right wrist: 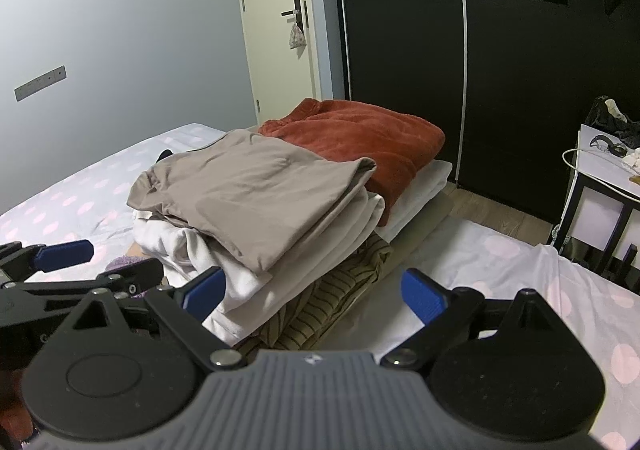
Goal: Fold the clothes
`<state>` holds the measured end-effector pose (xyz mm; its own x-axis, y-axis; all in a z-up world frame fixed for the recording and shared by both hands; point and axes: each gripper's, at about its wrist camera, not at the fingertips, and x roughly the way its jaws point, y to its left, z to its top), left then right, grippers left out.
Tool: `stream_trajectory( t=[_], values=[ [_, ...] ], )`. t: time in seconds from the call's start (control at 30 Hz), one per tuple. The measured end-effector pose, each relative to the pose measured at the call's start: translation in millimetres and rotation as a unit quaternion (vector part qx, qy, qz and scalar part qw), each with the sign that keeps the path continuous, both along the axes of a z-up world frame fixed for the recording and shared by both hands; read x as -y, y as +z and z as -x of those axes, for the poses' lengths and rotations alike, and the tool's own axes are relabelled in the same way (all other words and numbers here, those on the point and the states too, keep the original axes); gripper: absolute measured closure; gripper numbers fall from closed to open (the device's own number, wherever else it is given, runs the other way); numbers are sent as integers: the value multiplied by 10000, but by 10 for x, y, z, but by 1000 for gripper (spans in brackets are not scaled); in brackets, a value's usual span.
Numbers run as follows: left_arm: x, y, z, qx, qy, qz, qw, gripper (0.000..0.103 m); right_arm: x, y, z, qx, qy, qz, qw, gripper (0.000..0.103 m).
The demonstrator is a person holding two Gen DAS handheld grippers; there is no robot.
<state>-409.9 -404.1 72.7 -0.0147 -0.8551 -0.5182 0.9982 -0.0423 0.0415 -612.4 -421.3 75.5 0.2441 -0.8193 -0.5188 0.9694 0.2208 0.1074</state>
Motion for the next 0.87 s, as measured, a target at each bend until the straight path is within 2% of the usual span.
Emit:
stream_trajectory(
  t=[0.87],
  values=[
    [-12,5,-35,12,58,-92,9999,26,-6,-43,-33,-21,125,-33,9999,7]
  ],
)
